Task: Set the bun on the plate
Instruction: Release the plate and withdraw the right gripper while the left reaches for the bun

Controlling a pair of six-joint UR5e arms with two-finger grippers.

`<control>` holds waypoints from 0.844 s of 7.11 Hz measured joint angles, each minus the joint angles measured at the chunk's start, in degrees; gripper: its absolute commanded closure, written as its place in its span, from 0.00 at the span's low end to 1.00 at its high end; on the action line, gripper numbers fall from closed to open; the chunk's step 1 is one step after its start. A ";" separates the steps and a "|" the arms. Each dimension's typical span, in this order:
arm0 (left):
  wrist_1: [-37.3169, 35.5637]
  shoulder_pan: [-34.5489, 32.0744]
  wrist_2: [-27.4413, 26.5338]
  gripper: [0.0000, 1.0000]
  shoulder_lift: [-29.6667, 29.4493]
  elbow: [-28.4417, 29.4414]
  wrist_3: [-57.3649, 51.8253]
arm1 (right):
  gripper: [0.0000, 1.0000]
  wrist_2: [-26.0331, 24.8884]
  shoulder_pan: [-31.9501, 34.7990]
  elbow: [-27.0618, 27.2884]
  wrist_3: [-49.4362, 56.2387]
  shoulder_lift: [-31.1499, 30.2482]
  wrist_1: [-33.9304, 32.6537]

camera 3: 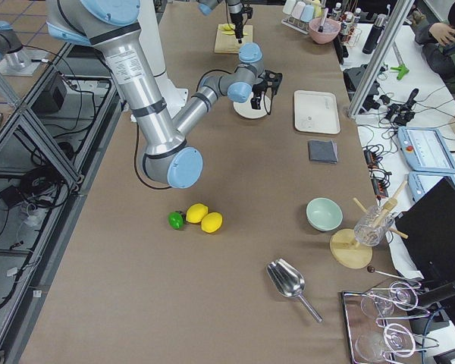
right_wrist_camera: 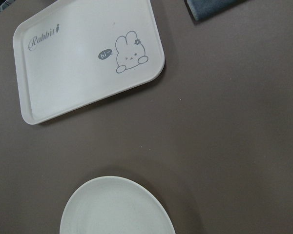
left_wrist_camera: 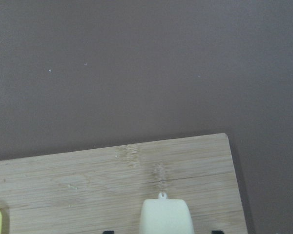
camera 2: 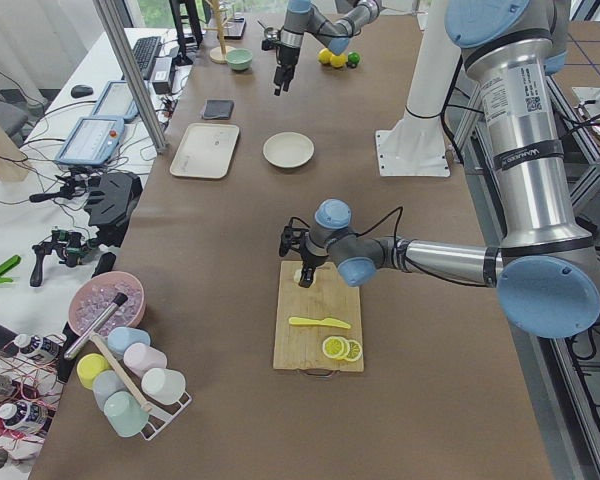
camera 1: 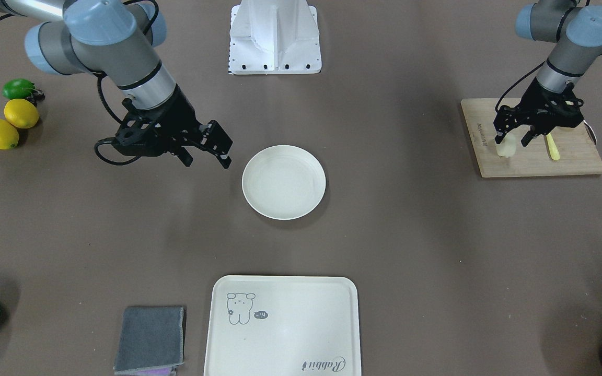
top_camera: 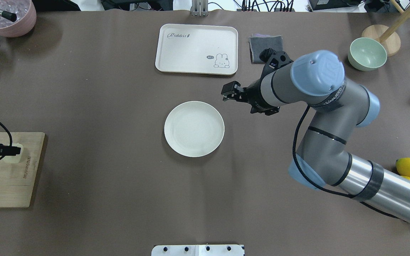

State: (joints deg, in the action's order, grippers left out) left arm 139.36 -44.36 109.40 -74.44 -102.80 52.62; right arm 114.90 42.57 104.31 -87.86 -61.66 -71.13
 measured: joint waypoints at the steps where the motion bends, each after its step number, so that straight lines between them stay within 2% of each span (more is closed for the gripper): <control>1: 0.02 0.60 -0.04 0.47 -0.20 0.03 0.04 | 0.00 3.14 3.05 0.45 0.81 -0.51 -0.88; 2: 0.03 0.97 -0.04 0.55 -0.42 0.13 0.09 | 0.00 5.51 5.77 0.84 2.13 -1.17 -2.22; 6: 0.03 1.19 0.16 0.63 -0.85 0.36 -0.07 | 0.00 10.71 16.14 4.21 19.05 -1.89 -19.48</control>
State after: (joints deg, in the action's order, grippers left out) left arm 139.40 -43.17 109.56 -75.29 -102.43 52.55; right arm 125.61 58.71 108.51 -68.81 -63.56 -90.61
